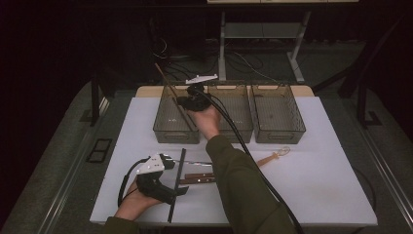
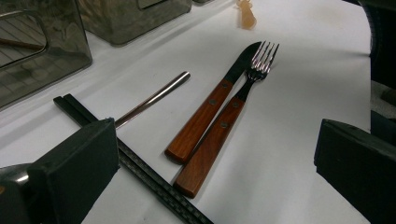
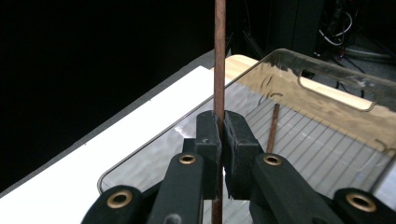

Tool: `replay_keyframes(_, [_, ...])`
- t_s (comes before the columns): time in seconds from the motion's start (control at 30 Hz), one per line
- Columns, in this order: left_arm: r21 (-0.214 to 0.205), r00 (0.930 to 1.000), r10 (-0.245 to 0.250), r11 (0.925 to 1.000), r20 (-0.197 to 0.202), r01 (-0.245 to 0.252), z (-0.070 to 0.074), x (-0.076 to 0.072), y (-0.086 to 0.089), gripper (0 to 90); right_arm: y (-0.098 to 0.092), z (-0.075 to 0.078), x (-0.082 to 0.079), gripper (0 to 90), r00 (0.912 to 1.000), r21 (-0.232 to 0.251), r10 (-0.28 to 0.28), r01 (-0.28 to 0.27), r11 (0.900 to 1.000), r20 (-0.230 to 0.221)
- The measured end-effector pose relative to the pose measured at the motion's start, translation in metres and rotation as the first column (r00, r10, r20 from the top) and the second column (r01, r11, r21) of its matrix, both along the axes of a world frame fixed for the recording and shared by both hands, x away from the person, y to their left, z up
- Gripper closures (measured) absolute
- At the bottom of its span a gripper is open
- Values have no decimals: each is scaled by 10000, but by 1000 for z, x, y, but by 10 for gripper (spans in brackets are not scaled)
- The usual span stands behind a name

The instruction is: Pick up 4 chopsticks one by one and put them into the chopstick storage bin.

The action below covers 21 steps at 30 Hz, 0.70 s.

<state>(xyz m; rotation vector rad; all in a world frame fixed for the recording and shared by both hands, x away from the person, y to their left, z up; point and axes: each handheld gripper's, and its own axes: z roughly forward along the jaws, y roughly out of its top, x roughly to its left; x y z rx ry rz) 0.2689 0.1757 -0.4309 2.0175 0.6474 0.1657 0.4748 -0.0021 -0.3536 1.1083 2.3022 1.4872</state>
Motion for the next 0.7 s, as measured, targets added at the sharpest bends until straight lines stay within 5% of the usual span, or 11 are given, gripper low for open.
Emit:
replay_keyframes(0.57, [-49,10000,-49,10000,-78,48,0,0,-1,0,11,-26,1,852,9978,-1124,-327,261,9933,-570])
replay_keyframes(0.7, [-28,9999,-65,10000,-81,65,0,0,-1,0,9,-30,2,786,9960,-1340,-565,468,9899,-694])
